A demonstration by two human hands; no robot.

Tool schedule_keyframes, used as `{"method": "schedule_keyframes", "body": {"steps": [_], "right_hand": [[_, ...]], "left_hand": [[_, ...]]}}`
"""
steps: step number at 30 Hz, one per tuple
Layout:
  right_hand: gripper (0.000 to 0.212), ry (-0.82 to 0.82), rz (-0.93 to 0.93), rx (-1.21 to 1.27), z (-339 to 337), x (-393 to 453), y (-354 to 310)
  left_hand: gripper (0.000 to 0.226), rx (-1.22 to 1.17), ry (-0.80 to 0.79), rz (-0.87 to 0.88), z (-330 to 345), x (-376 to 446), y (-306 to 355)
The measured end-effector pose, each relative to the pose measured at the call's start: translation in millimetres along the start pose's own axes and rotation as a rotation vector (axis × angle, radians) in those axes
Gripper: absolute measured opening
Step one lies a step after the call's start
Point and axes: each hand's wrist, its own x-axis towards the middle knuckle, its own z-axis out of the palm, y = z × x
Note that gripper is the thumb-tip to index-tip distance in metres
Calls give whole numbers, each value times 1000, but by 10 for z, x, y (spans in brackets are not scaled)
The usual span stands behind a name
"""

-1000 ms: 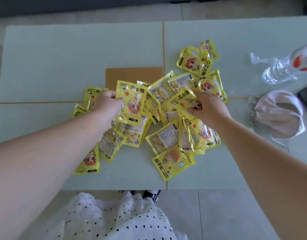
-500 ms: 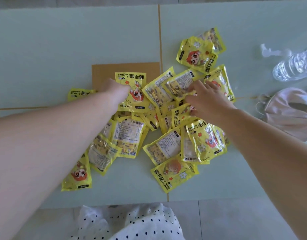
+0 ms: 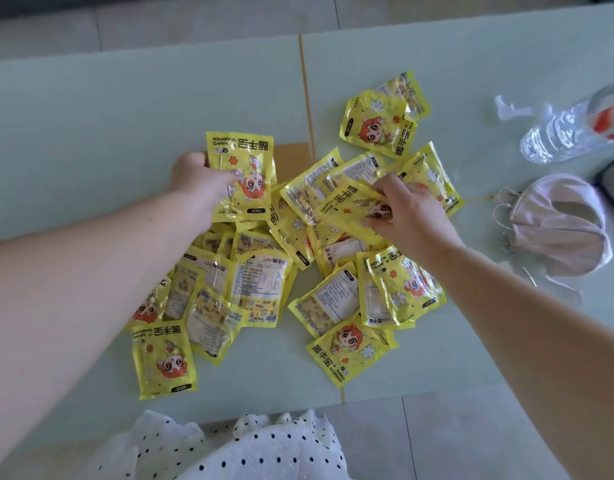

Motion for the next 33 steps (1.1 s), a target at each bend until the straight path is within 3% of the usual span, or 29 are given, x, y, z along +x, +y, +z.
{"method": "schedule_keyframes", "body": {"steps": [3,5,7,9,11,15,21,28,33], "right_hand": [[61,45,284,307,-61,-68,-37],[65,73,449,435,-124,-67,40],[41,66,592,440,-205,-35,167],[30,68,675,419,-277,-10,292],[30,48,694,384,-311,23,406],[33,10,636,223,-238,124,532],[63,17,580,159,-3,140,575],[52,159,533,91,125,93,571],[44,157,523,110,145,98,580]], "left_hand": [[18,18,-28,55,-145,66,173],[41,21,-72,81,-183,142,293],[65,16,-153,91,-154,149,432],[73,4,-232,102,-57,70,566],[75,-3,-320,97,89,-15,635],[41,91,-435,81,417,-71,585],[23,307,-316,189,783,-14,406],[31,504,-235,371,895,-26,397],[31,561,-219,428,925,-40,375]]}}
